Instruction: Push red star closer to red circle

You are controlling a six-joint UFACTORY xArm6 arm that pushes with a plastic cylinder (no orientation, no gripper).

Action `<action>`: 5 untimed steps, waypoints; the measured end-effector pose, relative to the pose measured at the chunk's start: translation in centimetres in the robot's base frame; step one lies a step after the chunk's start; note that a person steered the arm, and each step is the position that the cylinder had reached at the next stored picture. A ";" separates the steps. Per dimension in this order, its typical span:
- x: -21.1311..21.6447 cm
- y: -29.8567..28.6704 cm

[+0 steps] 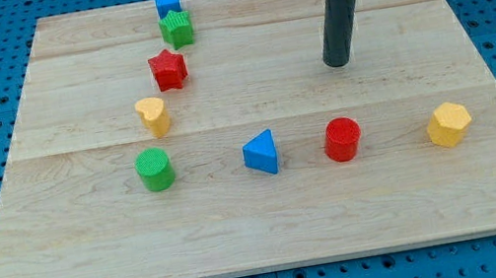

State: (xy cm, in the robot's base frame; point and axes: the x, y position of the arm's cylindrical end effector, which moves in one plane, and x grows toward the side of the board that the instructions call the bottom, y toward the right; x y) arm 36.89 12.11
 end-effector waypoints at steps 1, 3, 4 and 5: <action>0.0 0.0; 0.3 -0.6; 0.7 -0.8; -1.7 -0.9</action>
State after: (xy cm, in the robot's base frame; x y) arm 35.15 11.20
